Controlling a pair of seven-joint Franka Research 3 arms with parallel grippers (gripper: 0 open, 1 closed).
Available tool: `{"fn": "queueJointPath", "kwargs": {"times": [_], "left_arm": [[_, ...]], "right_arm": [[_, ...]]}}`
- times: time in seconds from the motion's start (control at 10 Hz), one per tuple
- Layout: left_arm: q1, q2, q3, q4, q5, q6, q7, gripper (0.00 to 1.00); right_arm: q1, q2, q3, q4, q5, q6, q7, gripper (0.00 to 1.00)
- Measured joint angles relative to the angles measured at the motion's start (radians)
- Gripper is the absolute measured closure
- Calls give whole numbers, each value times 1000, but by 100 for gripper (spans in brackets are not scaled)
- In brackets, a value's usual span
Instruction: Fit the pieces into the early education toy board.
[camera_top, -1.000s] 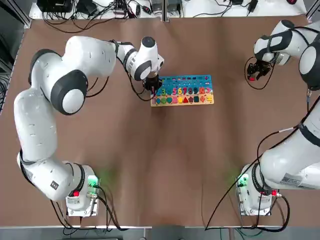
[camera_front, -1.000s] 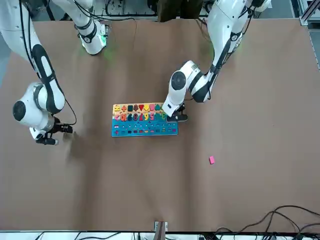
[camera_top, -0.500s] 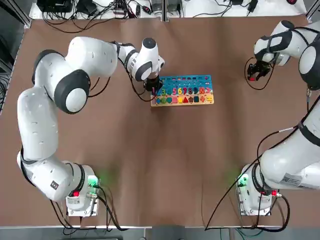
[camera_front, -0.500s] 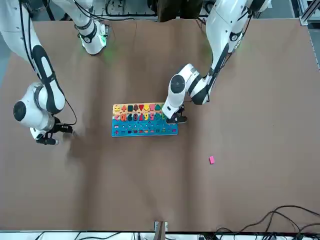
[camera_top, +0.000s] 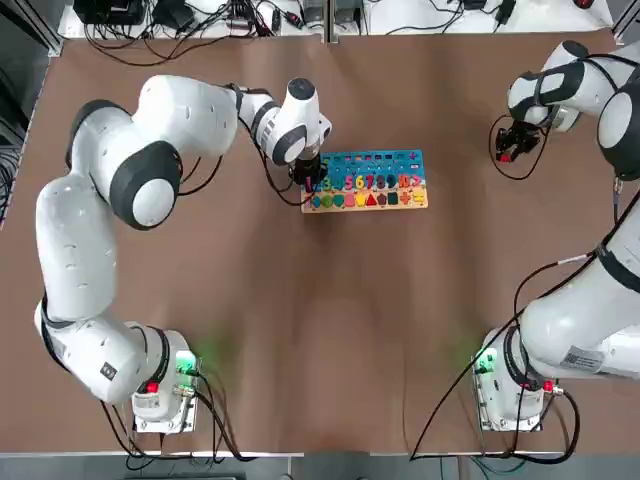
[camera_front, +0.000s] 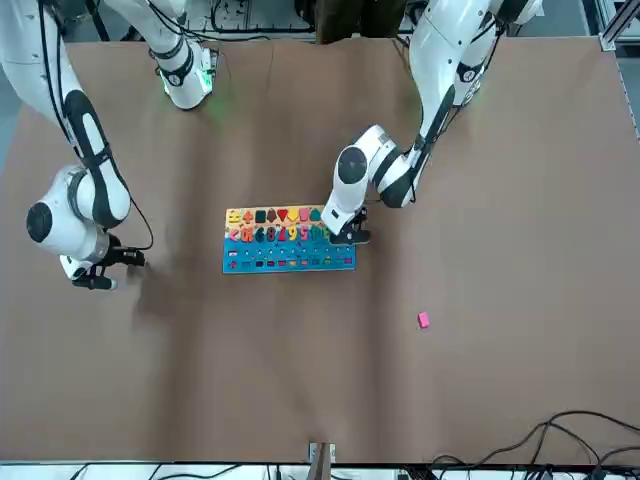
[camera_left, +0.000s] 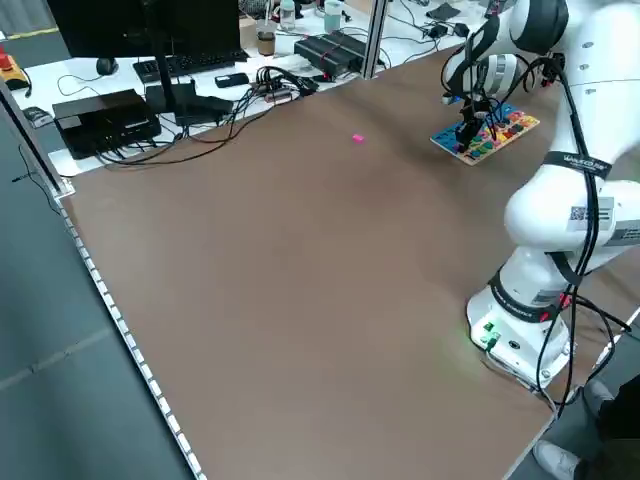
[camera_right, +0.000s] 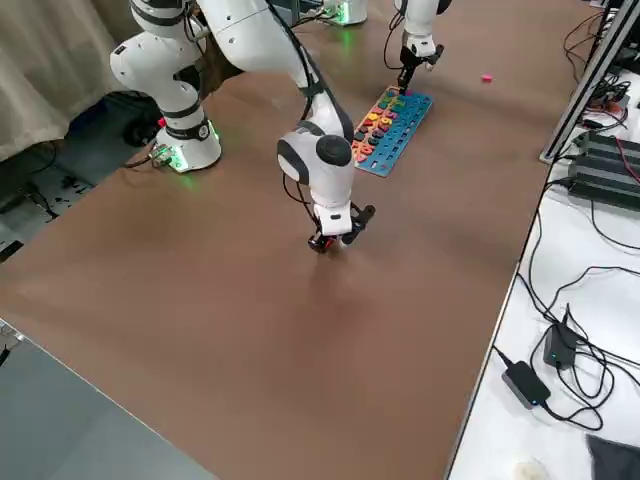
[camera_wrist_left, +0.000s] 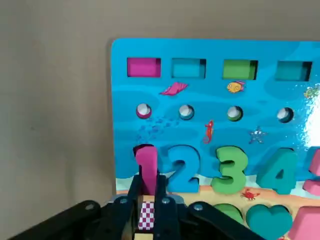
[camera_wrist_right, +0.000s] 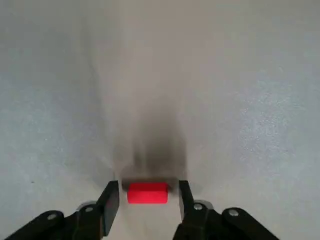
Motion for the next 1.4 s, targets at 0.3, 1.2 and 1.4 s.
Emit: {"fn": "queueJointPath", "kwargs": {"times": [0.3,1.2,1.4], "left_arm": [[0,0,0,0,3,0,0,86],[0,1,1,-4,22,-2,1,86],[0,1,1,-4,22,-2,1,86]], "right_arm": [[0,0,0,0,0,0,-1,48],[0,1,0,0,1,0,-2,61],[0,1,0,0,1,0,-2,64]]}}
